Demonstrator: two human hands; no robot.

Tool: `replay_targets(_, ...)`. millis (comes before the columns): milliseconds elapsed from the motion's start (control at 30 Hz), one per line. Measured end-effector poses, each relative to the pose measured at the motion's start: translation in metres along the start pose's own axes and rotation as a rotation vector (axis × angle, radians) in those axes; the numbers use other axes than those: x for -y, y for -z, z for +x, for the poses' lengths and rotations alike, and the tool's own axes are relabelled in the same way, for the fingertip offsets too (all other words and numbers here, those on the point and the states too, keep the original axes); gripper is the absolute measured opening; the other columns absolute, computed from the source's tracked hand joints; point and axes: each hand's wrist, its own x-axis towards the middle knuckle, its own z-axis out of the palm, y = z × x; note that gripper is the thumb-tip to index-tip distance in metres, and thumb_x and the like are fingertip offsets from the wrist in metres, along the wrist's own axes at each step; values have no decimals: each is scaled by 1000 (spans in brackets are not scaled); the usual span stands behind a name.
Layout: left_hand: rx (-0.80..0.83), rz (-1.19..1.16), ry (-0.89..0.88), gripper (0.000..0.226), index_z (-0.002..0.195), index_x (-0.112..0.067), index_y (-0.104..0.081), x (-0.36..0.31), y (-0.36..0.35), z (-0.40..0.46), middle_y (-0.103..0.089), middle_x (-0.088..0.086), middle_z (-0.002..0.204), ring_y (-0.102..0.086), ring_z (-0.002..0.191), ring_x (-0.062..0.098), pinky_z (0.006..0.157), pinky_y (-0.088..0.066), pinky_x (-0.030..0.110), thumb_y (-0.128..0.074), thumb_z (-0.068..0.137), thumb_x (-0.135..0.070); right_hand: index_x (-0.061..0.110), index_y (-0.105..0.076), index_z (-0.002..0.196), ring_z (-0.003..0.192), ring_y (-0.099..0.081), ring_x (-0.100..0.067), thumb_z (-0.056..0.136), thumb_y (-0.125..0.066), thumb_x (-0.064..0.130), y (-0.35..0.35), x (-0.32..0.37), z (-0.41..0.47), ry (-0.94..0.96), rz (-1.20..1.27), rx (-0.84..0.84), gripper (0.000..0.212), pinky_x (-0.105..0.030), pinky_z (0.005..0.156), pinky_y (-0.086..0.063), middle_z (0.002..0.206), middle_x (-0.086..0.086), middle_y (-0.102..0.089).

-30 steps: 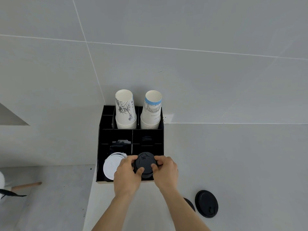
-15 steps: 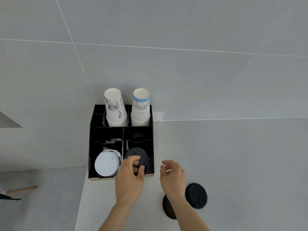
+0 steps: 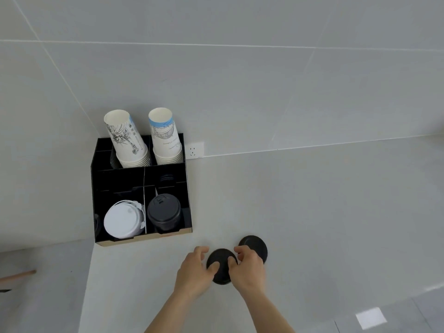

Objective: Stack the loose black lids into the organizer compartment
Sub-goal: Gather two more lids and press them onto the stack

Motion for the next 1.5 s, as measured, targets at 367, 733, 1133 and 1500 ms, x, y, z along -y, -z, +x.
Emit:
replay_targets(367, -45, -139, 43, 53, 132, -22, -52, -3, -8, -13, -67, -6, 120, -66, 106, 15, 95, -53, 37, -71, 82, -25, 22, -63, 120, 100, -66, -16, 88, -63, 23, 3, 2, -4, 13, 83, 59, 33, -29, 79, -50, 113, 3, -70)
replay_targets(733, -440, -234, -151, 29, 108, -38, -62, -31, 86, -5, -65, -14, 106, -66, 88, 1, 84, -54, 32, -70, 82, -28, 29, -69, 96, 69, -65, -5, 87, -66, 26, 11, 106, 4, 253, 243, -129, 10, -28, 66, -52, 92, 7, -68)
replay_targets(1133, -506, -228, -112, 38, 119, -27, -65, -3, 154, 30, -72, -10, 102, -67, 89, 9, 82, -52, 31, -75, 83, -22, 27, -70, 113, 91, -66, -11, 88, -67, 22, -39, 171, 22, 356, 196, -34, 25, -25, 80, -52, 104, 3, -68)
replay_targets(1500, -448, -146, -57, 52, 130, -28, -56, 24, 146, 52, -63, -5, 120, -65, 98, 11, 80, -47, 25, -76, 83, -27, 26, -69, 115, 95, -65, -18, 90, -66, 12, -68, 168, 31, 336, 118, -21, 29, -32, 85, -55, 105, 1, -62)
